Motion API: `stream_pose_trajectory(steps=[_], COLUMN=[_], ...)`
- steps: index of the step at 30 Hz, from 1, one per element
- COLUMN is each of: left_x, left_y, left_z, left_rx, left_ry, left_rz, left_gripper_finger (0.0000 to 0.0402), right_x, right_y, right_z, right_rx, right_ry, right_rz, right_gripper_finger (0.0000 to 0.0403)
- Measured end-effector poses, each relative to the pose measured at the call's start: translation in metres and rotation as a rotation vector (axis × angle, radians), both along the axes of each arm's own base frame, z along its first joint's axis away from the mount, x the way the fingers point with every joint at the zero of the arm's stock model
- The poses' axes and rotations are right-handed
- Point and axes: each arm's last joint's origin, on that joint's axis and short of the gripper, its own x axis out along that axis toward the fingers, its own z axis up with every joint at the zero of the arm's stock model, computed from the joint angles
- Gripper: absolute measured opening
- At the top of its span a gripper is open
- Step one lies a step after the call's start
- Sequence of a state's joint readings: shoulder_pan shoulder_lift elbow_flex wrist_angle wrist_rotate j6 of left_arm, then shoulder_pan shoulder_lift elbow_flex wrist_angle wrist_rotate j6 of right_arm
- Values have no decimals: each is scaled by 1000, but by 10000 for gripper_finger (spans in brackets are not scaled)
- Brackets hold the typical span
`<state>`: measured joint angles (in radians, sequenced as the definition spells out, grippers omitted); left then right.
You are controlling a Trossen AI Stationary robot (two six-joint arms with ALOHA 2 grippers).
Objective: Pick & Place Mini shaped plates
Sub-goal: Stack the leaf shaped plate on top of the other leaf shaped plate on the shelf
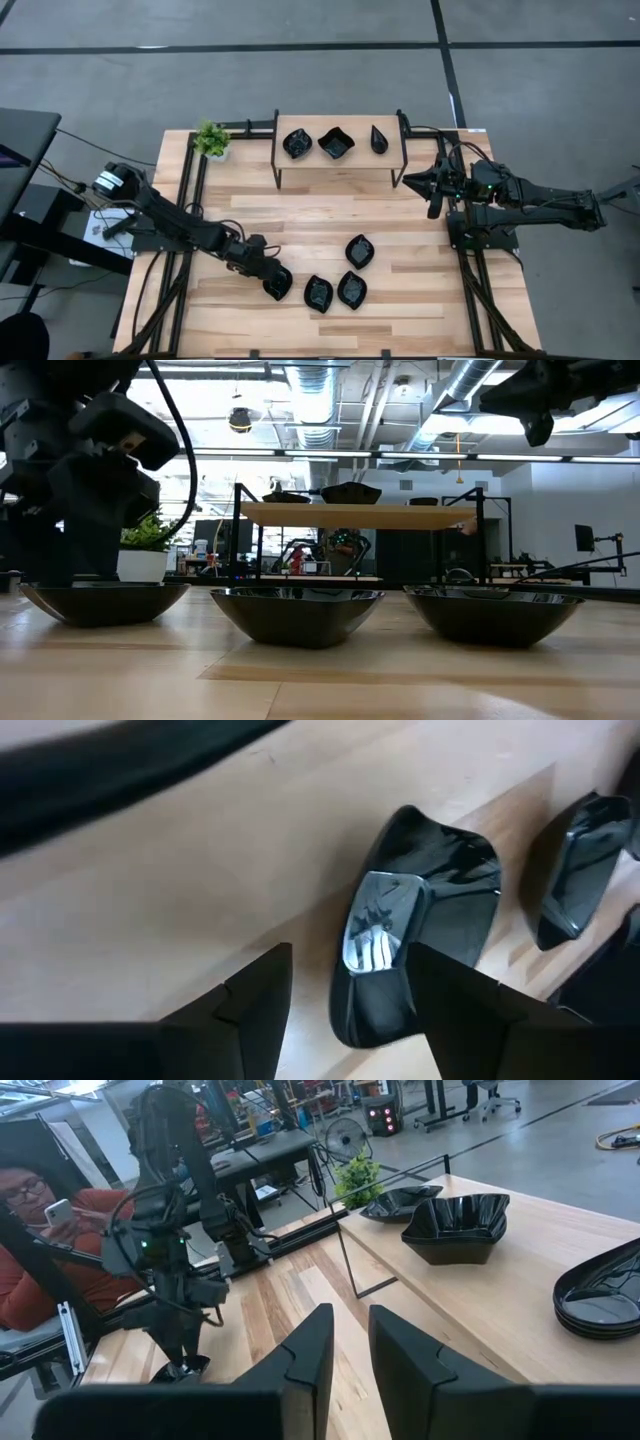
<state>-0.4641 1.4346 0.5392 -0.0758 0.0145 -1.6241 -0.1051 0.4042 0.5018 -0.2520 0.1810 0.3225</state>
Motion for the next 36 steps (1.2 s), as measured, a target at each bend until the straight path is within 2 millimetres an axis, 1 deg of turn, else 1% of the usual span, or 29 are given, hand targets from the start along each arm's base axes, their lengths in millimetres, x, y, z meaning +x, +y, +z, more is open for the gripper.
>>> stream_pose_trajectory(steps=[5,8,12,21,26,28,31,34,36], left_x=[1,1,1,0,0,-1,-2,-5,-9], left_y=[0,0,0,0,0,0,2,9,14], left_z=[-2,-2,-2,-3,-2,2,17,41,58], left_rx=[2,2,2,2,1,-3,-6,35,101], left_ry=[5,5,6,11,10,-9,-85,-236,-361], left_rz=[0,0,0,4,3,-13,-55,-145,-220], left_gripper_finger=[196,180,138,12,8,6,5,5,4], right_x=[0,0,0,0,0,0,0,0,0], right_y=[0,0,0,0,0,0,0,0,0], right_z=[0,0,0,0,0,0,0,0,0], right_rx=[1,1,1,1,1,1,1,0,0], right_ry=[1,1,1,1,1,1,1,1,1], right_rz=[0,0,0,0,0,0,0,0,0], right_gripper_finger=[63,63,63,63,63,63,63,63,63])
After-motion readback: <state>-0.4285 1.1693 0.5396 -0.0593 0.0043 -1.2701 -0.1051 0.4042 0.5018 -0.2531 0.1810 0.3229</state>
